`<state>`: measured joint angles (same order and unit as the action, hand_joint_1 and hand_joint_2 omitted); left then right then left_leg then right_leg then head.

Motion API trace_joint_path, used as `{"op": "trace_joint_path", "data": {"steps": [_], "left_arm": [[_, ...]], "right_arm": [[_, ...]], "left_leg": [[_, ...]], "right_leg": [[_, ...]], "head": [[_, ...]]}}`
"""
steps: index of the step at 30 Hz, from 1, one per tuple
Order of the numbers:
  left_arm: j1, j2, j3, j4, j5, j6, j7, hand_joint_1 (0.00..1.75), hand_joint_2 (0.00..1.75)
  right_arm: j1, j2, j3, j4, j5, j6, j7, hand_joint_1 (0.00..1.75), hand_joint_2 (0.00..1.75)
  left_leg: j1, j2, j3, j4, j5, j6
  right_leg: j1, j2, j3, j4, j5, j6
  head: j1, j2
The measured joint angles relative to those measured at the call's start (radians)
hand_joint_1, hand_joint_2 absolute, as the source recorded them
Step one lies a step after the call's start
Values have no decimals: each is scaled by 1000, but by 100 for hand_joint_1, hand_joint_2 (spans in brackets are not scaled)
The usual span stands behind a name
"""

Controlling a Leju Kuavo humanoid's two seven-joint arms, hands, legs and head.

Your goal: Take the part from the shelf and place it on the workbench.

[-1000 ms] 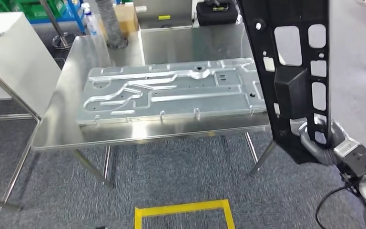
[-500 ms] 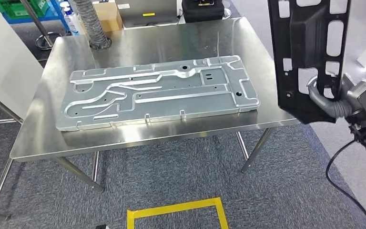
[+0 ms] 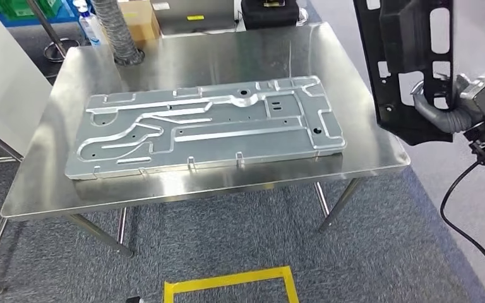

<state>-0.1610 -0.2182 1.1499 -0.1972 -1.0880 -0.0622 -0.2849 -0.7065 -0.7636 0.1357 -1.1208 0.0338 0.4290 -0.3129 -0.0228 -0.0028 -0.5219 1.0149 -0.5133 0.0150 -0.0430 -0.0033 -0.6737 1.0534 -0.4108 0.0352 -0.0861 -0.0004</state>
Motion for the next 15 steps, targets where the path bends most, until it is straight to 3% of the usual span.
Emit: {"op": "trace_joint_path", "data": {"steps": [3, 4, 6, 7, 8, 9, 10, 12, 13, 15], "left_arm": [[-1, 0, 0, 0, 0, 0, -2, 0, 175], [-1, 0, 0, 0, 0, 0, -2, 0, 175], [-2, -1, 0, 0, -1, 0, -3, 0, 175], [-1, -1, 0, 0, -1, 0, -3, 0, 175], [-1, -1, 0, 0, -1, 0, -2, 0, 175], [-1, -1, 0, 0, -2, 1, -1, 0, 175], [-2, -1, 0, 0, -2, 1, -1, 0, 175], [-3, 0, -1, 0, -3, 2, 1, 0, 175], [-3, 0, -1, 0, -3, 3, 2, 0, 175], [-5, 0, -3, 0, -3, 1, 3, 0, 175]], "right_arm": [[-23, -12, 30, 13, 47, -34, -5, 168, 175], [-37, -15, 43, 19, 61, -42, -6, 168, 175], [-66, -16, 71, 45, 83, -50, -13, 168, 175], [-81, -14, 86, 63, 95, -54, -19, 168, 175], [-96, -11, 101, 86, 111, -59, -27, 168, 175], [-112, -7, 118, 111, 129, -66, -35, 168, 175], [-131, -1, 135, 140, 149, -76, -45, 168, 175], [-171, 18, 172, 201, 201, -111, -66, 168, 175], [-194, 31, 195, 235, 236, -139, -76, 168, 175], [-243, 58, 249, 303, 313, -197, -87, 168, 175]], "left_leg": [[4, 1, -19, 46, -30, -15], [7, 1, -46, 98, -51, -19], [10, 1, -131, 238, -91, -22], [10, 1, -171, 292, -97, -20], [9, 1, -197, 312, -84, -16], [6, 1, -202, 290, -51, -9], [2, 1, -189, 233, -5, -1], [-9, 0, -140, 91, 72, 19], [-14, 1, -120, 44, 88, 26], [-17, 1, -105, 11, 91, 32]], "right_leg": [[2, 1, 3, 3, -11, -18], [3, 1, 7, 3, -14, -23], [7, 2, 13, 3, -20, -29], [10, 3, 16, 3, -22, -31], [12, 4, 20, 3, -26, -32], [14, 4, 24, 2, -29, -32], [15, 5, 30, 1, -31, -33], [16, 7, 39, -4, -33, -31], [16, 9, 41, -7, -33, -28], [14, 12, 43, -16, -28, -17]], "head": [[0, 0], [0, 0], [0, 0], [-1, 0], [0, 0], [0, 0], [0, 0], [0, 0], [0, 0], [0, 0]]}}
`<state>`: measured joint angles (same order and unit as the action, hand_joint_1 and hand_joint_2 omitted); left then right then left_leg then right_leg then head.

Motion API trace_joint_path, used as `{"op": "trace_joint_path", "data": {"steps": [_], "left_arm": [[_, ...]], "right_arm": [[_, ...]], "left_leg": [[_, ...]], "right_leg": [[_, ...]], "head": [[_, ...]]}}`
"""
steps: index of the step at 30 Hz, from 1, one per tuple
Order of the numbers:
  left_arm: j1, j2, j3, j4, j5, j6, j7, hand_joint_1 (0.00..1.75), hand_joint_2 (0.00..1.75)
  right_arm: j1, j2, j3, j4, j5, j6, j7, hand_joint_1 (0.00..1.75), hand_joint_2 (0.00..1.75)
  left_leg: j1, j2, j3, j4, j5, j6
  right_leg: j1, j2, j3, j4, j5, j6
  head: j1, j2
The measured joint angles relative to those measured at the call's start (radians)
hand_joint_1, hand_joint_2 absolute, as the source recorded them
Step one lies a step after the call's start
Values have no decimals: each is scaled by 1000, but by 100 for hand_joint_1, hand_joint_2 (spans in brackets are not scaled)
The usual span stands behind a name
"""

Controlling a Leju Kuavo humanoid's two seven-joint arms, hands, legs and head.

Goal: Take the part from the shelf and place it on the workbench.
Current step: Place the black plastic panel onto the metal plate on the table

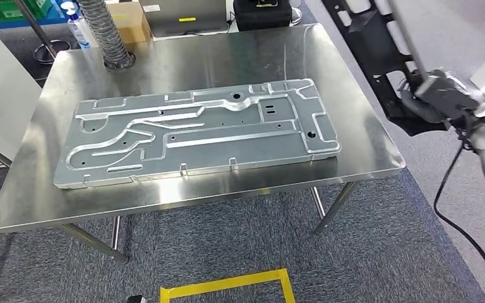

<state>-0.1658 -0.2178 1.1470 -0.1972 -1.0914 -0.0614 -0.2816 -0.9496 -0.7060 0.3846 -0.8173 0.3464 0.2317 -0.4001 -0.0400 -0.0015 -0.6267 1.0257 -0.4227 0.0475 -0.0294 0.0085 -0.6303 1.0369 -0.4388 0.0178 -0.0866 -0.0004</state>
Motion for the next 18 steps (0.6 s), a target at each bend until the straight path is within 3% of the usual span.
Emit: {"op": "trace_joint_path", "data": {"steps": [3, 4, 6, 7, 8, 9, 12, 14, 18], "left_arm": [[-3, -1, -4, 0, 0, -7, -1, 0, 175], [-5, -1, -6, 0, 0, -9, -3, 0, 175], [-7, -2, -10, 0, 1, -15, -11, 0, 175], [-7, -3, -11, 0, 1, -17, -14, 0, 175], [-8, -4, -13, 0, 1, -18, -17, 0, 175], [-8, -4, -14, 0, 0, -18, -17, 0, 175], [-8, -4, -16, 0, 1, -19, -19, 0, 175], [-7, -4, -17, 0, 1, -19, -20, 0, 175], [-5, -4, -17, 0, 1, -18, -21, 0, 175]], "right_arm": [[-75, 38, 81, 91, 111, -81, 1, 168, 175], [-103, 54, 107, 119, 148, -109, 5, 168, 175], [-156, 92, 163, 176, 213, -157, 17, 168, 175], [-175, 111, 189, 201, 234, -172, 24, 168, 175], [-187, 129, 210, 222, 248, -182, 29, 168, 175], [-196, 142, 226, 239, 256, -186, 33, 168, 175], [-219, 168, 254, 271, 265, -190, 34, 168, 175], [-235, 180, 266, 286, 266, -194, 35, 168, 175], [-252, 199, 282, 307, 267, -198, 37, 168, 175]], "left_leg": [[7, 0, 19, -41, 20, 5], [9, 0, 25, -53, 27, 6], [7, 1, 28, -58, 29, 9], [7, 1, 28, -56, 28, 10], [8, 1, 28, -53, 25, 9], [10, 0, 28, -47, 21, 8], [15, -7, 23, -14, 0, -4], [14, -11, 12, 7, -12, -13], [16, -8, 0, 33, -32, -31]], "right_leg": [[0, -4, -5, 9, -11, 10], [1, -5, -20, 43, -33, 10], [3, -5, -76, 163, -91, 9], [4, -5, -104, 218, -108, 11], [3, -6, -118, 245, -108, 14], [2, -6, -114, 234, -89, 17], [-3, -10, -34, 68, -4, 28], [1, -9, -11, 18, 1, 20], [1, -5, -9, 13, -2, -5]], "head": [[0, 0], [0, 0], [0, 0], [0, 0], [0, 0], [0, 0], [0, 0], [0, 0], [0, 0]]}}
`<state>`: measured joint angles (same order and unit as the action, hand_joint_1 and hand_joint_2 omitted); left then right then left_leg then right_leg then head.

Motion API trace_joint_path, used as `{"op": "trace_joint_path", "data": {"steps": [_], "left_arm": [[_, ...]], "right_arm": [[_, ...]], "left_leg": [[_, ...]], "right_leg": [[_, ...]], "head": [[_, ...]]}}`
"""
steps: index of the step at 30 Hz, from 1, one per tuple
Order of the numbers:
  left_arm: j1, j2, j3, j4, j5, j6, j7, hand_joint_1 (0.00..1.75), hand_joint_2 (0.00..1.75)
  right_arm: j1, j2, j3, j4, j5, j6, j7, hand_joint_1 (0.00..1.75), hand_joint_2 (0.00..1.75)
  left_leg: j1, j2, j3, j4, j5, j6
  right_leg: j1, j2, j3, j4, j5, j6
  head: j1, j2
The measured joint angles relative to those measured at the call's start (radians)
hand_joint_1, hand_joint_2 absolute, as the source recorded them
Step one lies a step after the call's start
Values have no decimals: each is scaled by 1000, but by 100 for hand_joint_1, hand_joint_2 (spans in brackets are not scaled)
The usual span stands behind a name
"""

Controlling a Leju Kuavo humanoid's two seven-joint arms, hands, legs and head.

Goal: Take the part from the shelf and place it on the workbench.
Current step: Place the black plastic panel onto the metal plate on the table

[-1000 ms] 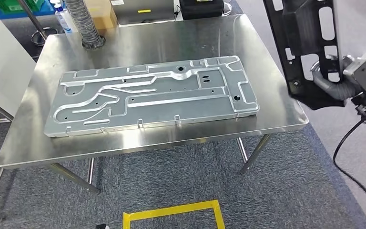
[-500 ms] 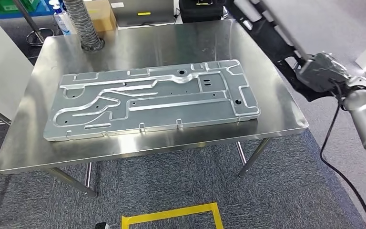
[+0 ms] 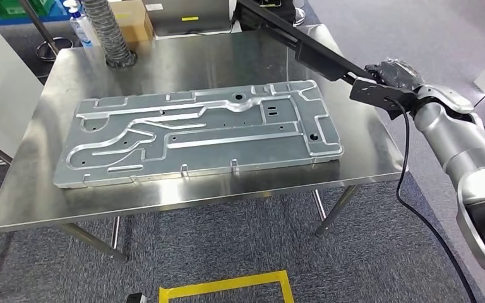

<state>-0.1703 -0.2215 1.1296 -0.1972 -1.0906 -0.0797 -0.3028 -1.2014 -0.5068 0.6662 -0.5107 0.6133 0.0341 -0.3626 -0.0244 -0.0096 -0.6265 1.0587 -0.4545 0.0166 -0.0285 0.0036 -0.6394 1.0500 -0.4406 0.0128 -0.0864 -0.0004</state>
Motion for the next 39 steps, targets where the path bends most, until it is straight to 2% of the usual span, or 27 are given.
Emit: {"op": "trace_joint_path", "data": {"steps": [2, 4, 5, 6, 7, 9, 10, 11, 14, 16, 18, 19, 20, 21, 22, 24, 26, 28, 30, 31, 32, 34, 35, 36, 37, 39], "left_arm": [[0, 0, 0, 0, 0, 0, 0, 0, 175], [0, 0, -1, 0, 0, 0, 0, 0, 175], [1, 0, 0, 0, 0, 0, 0, 0, 175], [1, 0, -1, 0, 0, 0, -1, 0, 175], [1, 0, -1, 0, -1, -1, -2, 0, 175], [0, 0, -3, 0, -7, -2, -6, 0, 175], [-2, 0, -5, 0, -11, -3, -9, 0, 175], [-4, 0, -8, 0, -17, -3, -11, 0, 175], [-12, -2, -21, 0, -30, -5, -24, 0, 175], [-20, -6, -30, 0, -37, -9, -35, 0, 175], [-26, -10, -39, 0, -48, -12, -40, 0, 87], [-26, -11, -44, 0, -53, -11, -38, 0, 44], [-26, -12, -48, 0, -56, -8, -32, 0, 0], [-25, -12, -52, 0, -57, -5, -23, 0, 0], [-25, -12, -53, 0, -56, -2, -13, 0, 0], [-25, -12, -53, 0, -53, 0, 3, 0, 0], [-27, -14, -53, 0, -52, 0, 12, 0, 0], [-29, -15, -54, 0, -51, 0, 16, 0, 0], [-29, -15, -54, 0, -50, 1, 18, 0, 0], [-30, -15, -54, 0, -48, 1, 18, 0, 0], [-30, -15, -54, 0, -46, 2, 18, 0, 0], [-28, -15, -53, 0, -41, 3, 18, 0, 0], [-27, -15, -53, 0, -39, 3, 18, 0, 0], [-26, -14, -53, 0, -38, 4, 18, 0, 0], [-26, -14, -53, 0, -37, 4, 18, 0, 0], [-25, -14, -53, 0, -36, 4, 17, 0, 0]], "right_arm": [[-5, 5, 5, 5, 0, 0, 0, 168, 175], [-8, 10, 9, 8, 0, 0, 0, 168, 175], [-9, 12, 10, 10, 2, -1, 0, 168, 175], [-10, 15, 12, 11, 10, -7, 0, 168, 175], [-11, 19, 17, 13, 27, -19, 1, 168, 175], [-15, 38, 34, 17, 82, -64, 11, 168, 175], [-16, 54, 46, 22, 113, -90, 21, 168, 175], [-17, 75, 61, 30, 142, -113, 34, 168, 175], [-10, 152, 107, 57, 214, -152, 79, 168, 175], [2, 194, 133, 72, 249, -162, 98, 84, 87], [21, 225, 159, 83, 271, -172, 104, 0, 0], [32, 236, 171, 88, 278, -176, 105, 0, 0], [46, 243, 179, 92, 282, -179, 105, 0, 0], [57, 248, 184, 96, 284, -179, 103, 0, 0], [67, 251, 188, 99, 285, -180, 100, 0, 0], [75, 256, 195, 104, 287, -179, 95, 0, 0], [76, 261, 200, 108, 287, -179, 94, 0, 0], [77, 263, 203, 111, 287, -180, 93, 0, 0], [78, 267, 206, 112, 287, -177, 93, 0, 0], [78, 270, 206, 113, 287, -175, 93, 0, 0], [77, 273, 207, 113, 287, -171, 93, 0, 0], [76, 281, 208, 113, 287, -163, 91, 0, 0], [77, 285, 208, 114, 287, -159, 91, 0, 0], [78, 289, 208, 115, 287, -155, 90, 0, 0], [78, 292, 209, 116, 287, -153, 90, 0, 0], [75, 297, 210, 117, 286, -152, 90, 0, 0]], "left_leg": [[7, 1, -38, 86, -45, -14], [16, 2, -104, 217, -94, -24], [19, 3, -129, 258, -100, -26], [22, 3, -136, 261, -87, -27], [23, 3, -124, 225, -57, -26], [23, 2, -64, 89, 14, -21], [21, 2, -38, 30, 33, -17], [19, 2, -21, -6, 41, -15], [17, 7, -9, -33, 43, -1], [19, 10, 1, -53, 54, 13], [18, 8, 6, -61, 58, 22], [17, 5, 6, -61, 57, 24], [16, 2, 6, -59, 56, 26], [16, -1, 7, -57, 55, 27], [15, -4, 7, -54, 53, 27], [15, -6, 6, -43, 45, 24], [11, -4, 2, -30, 36, 17], [8, -1, 0, -27, 33, 10], [7, 1, 0, -24, 26, 1], [8, 2, -6, -5, 12, -5], [10, 2, -20, 31, -11, -11], [21, 3, -75, 158, -73, -25], [26, 3, -102, 215, -93, -30], [32, 3, -117, 247, -98, -34], [36, 3, -113, 238, -84, -38], [46, 3, -57, 121, -19, -46]], "right_leg": [[-2, 0, 8, -3, -1, -7], [0, 0, 11, -4, -4, -11], [0, 0, 13, -3, -5, -12], [0, 0, 15, -3, -7, -11], [0, 1, 17, -3, -9, -10], [0, 4, 23, -4, -12, -5], [0, 7, 24, -5, -13, -1], [0, 11, 23, -7, -12, 5], [-1, 18, 23, -19, -5, 23], [-1, 10, 13, 5, -25, 28], [0, 2, -37, 112, -79, 28], [1, 2, -70, 179, -104, 28], [3, 2, -97, 229, -116, 29], [3, 2, -108, 243, -108, 29], [4, 2, -102, 223, -85, 29], [6, -1, -50, 102, -17, 23], [12, -3, -6, 3, 16, 14], [18, -2, 2, -16, 15, 8], [13, -1, 7, -23, 19, 0], [9, -2, 12, -29, 21, -4], [5, -2, 16, -33, 23, -8], [3, -3, 19, -36, 23, -10], [2, -2, 19, -35, 23, -10], [1, -2, 19, -35, 23, -9], [-2, -2, 20, -34, 22, -7], [-8, -2, 22, -31, 18, 3]], "head": [[0, 0], [0, 0], [0, 0], [0, 0], [0, 0], [0, 0], [0, 0], [0, 0], [0, 0], [0, 0], [0, 0], [0, 0], [0, 0], [0, 0], [0, 0], [0, 0], [0, 0], [0, 0], [0, 0], [0, 0], [0, 0], [0, 0], [0, 0], [0, 0], [0, 0], [0, 0]]}}
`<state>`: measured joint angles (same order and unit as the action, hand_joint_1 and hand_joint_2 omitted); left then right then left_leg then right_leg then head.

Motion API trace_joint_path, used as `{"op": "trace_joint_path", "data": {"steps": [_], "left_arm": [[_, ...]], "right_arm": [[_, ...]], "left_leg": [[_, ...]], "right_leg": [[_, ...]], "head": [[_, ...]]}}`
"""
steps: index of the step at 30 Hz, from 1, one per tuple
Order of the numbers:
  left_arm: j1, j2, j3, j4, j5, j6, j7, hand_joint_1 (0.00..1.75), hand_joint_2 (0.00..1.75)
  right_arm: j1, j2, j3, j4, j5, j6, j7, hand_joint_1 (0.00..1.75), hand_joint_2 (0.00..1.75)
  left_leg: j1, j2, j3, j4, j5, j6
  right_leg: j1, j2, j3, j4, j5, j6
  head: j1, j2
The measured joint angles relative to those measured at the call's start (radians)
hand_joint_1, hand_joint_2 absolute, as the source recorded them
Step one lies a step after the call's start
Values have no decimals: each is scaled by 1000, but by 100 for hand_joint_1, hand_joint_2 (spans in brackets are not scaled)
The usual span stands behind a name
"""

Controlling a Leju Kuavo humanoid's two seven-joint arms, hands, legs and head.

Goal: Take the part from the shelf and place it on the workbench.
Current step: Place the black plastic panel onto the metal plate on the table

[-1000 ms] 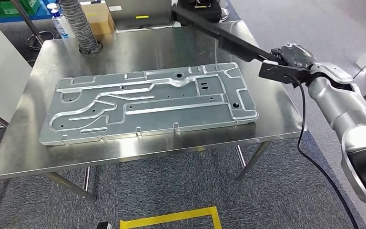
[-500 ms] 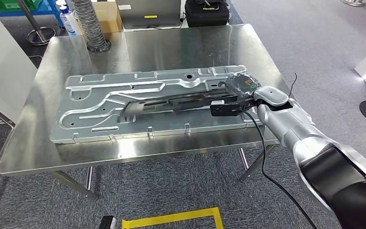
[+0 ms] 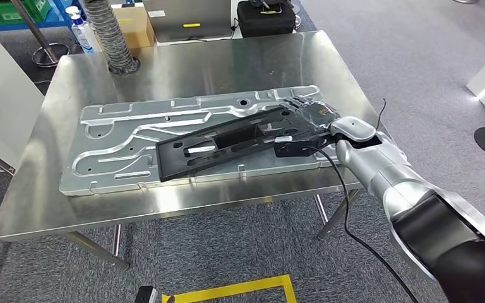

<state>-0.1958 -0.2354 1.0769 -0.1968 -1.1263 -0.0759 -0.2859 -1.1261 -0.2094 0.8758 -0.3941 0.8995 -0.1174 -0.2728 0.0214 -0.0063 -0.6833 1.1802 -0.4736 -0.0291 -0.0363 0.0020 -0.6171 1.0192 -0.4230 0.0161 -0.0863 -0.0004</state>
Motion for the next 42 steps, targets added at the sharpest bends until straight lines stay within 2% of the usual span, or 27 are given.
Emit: {"op": "trace_joint_path", "data": {"steps": [2, 3, 6, 8, 10, 11, 12, 13, 14, 17, 19, 21, 22, 24, 26, 27, 28, 29, 30, 31, 33, 36, 37, 38, 39, 41, 42], "left_arm": [[0, 0, 0, 0, 1, 0, -1, 0, 0], [0, 0, 0, 0, 2, 0, -2, 0, 0], [1, 1, 2, 0, 14, -3, 9, 0, 0], [0, 1, 8, 0, 33, -14, 40, 0, 0], [2, 2, 22, 0, 55, -29, 76, 0, 0], [4, 3, 30, 0, 63, -36, 89, 0, 0], [7, 4, 37, 0, 68, -41, 99, 0, 0], [11, 5, 44, 0, 71, -46, 105, 0, 0], [14, 6, 49, 0, 73, -51, 109, 0, 0], [21, 7, 59, 2, 79, -60, 115, 0, 0], [25, 6, 65, 3, 80, -63, 115, 0, 0], [31, 7, 70, 3, 80, -65, 115, 0, 0], [34, 7, 72, 3, 80, -66, 115, 0, 0], [37, 7, 75, 3, 79, -67, 114, 0, 0], [37, 8, 76, 3, 77, -68, 111, 0, 0], [37, 8, 76, 3, 75, -67, 109, 0, 0], [37, 8, 76, 3, 72, -65, 107, 0, 0], [36, 8, 76, 3, 70, -63, 106, 0, 0], [35, 8, 75, 3, 68, -61, 106, 0, 0], [33, 8, 75, 3, 67, -60, 106, 0, 0], [28, 5, 75, 3, 65, -58, 106, 0, 0], [24, 6, 74, 3, 68, -55, 107, 0, 0], [22, 8, 74, 3, 69, -55, 108, 0, 0], [22, 9, 75, 3, 70, -54, 109, 0, 0], [21, 10, 75, 3, 72, -53, 109, 0, 0], [21, 15, 76, 3, 77, -49, 109, 0, 0], [22, 18, 76, 3, 80, -48, 108, 0, 0]], "right_arm": [[-6, 3, 0, 0, -1, 0, 0, 0, 0], [-7, 3, 0, 1, -2, 0, -1, 0, 0], [-9, 3, 0, 3, -2, 4, 3, 0, 0], [-19, -4, -1, 5, 2, 13, 24, 0, 0], [-50, -25, -6, 8, 5, 30, 59, 0, 0], [-72, -42, -10, 10, 6, 39, 75, 0, 0], [-97, -67, -16, 13, 6, 49, 86, 0, 0], [-123, -96, -22, 15, 5, 58, 95, 0, 0], [-150, -129, -30, 17, 1, 66, 100, 0, 0], [-226, -245, -67, 22, -28, 84, 108, 0, 0], [-255, -334, -104, 23, -61, 87, 103, 0, 0], [-250, -429, -146, 25, -106, 76, 91, 0, 0], [-234, -479, -171, 26, -138, 64, 86, 0, 0], [-163, -576, -232, 28, -224, 21, 75, 0, 0], [-26, -668, -314, 29, -338, -39, 53, 0, 0], [65, -704, -363, 31, -399, -75, 39, 0, 0], [166, -735, -419, 33, -460, -111, 23, 0, 0], [269, -757, -478, 36, -514, -146, 6, 0, 0], [372, -770, -539, 38, -559, -181, -12, 0, 0], [465, -777, -596, 38, -592, -211, -28, 0, 0], [609, -768, -708, 35, -632, -254, -56, 0, 0], [770, -690, -848, 34, -646, -289, -87, 0, 0], [815, -651, -884, 36, -642, -294, -92, 0, 0], [852, -608, -914, 40, -634, -291, -93, 0, 0], [882, -564, -938, 45, -623, -286, -92, 0, 0], [921, -469, -977, 58, -600, -262, -82, 0, 0], [934, -418, -993, 66, -589, -250, -74, 0, 0]], "left_leg": [[2, -2, 55, -114, 38, 0], [0, -2, 66, -137, 41, 6], [-8, -3, 65, -147, 48, 37], [-11, -1, 63, -153, 59, 53], [-19, -2, 57, -154, 66, 65], [-25, -2, 52, -154, 68, 69], [-32, -4, 48, -153, 71, 74], [-38, -6, 44, -153, 74, 78], [-44, -9, 41, -153, 77, 82], [-59, -19, 35, -152, 86, 90], [-59, -24, 29, -151, 93, 89], [-57, -28, 25, -150, 97, 84], [-56, -26, 22, -142, 85, 81], [-51, -17, 1, -75, 19, 73], [-39, -12, -31, 53, -68, 64], [-33, -11, -38, 105, -95, 61], [-27, -11, -30, 126, -107, 57], [-20, -10, -3, 105, -102, 51], [-12, -11, 44, 47, -87, 42], [-5, -15, 91, -22, -78, 30], [0, -23, 148, -116, -59, 27], [-7, -17, 144, -132, -34, 59], [-6, -13, 139, -135, -22, 69], [-6, -9, 131, -138, -10, 77], [-7, -5, 119, -141, 4, 84], [-11, -1, 89, -141, 28, 91], [-13, 1, 73, -139, 39, 91]], "right_leg": [[0, 1, -2, 5, -3, 16], [1, 2, -4, 5, -2, 25], [-4, 2, -5, 0, 1, 46], [-5, 0, -23, 51, -40, 48], [1, -1, -75, 182, -118, 41], [6, -1, -102, 248, -146, 38], [12, -1, -118, 291, -158, 33], [18, -1, -117, 297, -153, 26], [25, -1, -94, 260, -130, 17], [49, -6, 13, 65, -57, -20], [58, -13, 36, 14, -48, -31], [58, -20, 38, -1, -34, -30], [56, -23, 41, -12, -24, -30], [52, -32, 42, -29, -5, -30], [53, -39, 32, -32, 6, -27], [53, -43, 26, -31, 11, -22], [53, -46, 19, -30, 16, -17], [51, -47, 10, -27, 21, -12], [47, -48, 0, -22, 26, -6], [43, -46, -11, -14, 30, 0], [38, -38, -30, 2, 40, 12], [34, -26, -36, -7, 65, 30], [32, -22, -39, -7, 61, 35], [29, -19, -47, 6, 37, 41], [26, -17, -60, 41, -6, 45], [22, -15, -91, 165, -113, 50], [22, -15, -100, 230, -145, 51]], "head": [[0, 0], [0, 0], [0, 0], [0, 0], [0, 0], [0, 0], [0, 0], [0, 0], [0, 0], [0, 0], [0, 0], [0, 0], [0, 0], [0, 0], [0, 0], [0, 0], [0, 0], [0, 0], [0, 0], [0, 0], [1, 0], [1, 0], [2, 0], [3, 0], [3, 0], [4, 0], [4, 0]]}}
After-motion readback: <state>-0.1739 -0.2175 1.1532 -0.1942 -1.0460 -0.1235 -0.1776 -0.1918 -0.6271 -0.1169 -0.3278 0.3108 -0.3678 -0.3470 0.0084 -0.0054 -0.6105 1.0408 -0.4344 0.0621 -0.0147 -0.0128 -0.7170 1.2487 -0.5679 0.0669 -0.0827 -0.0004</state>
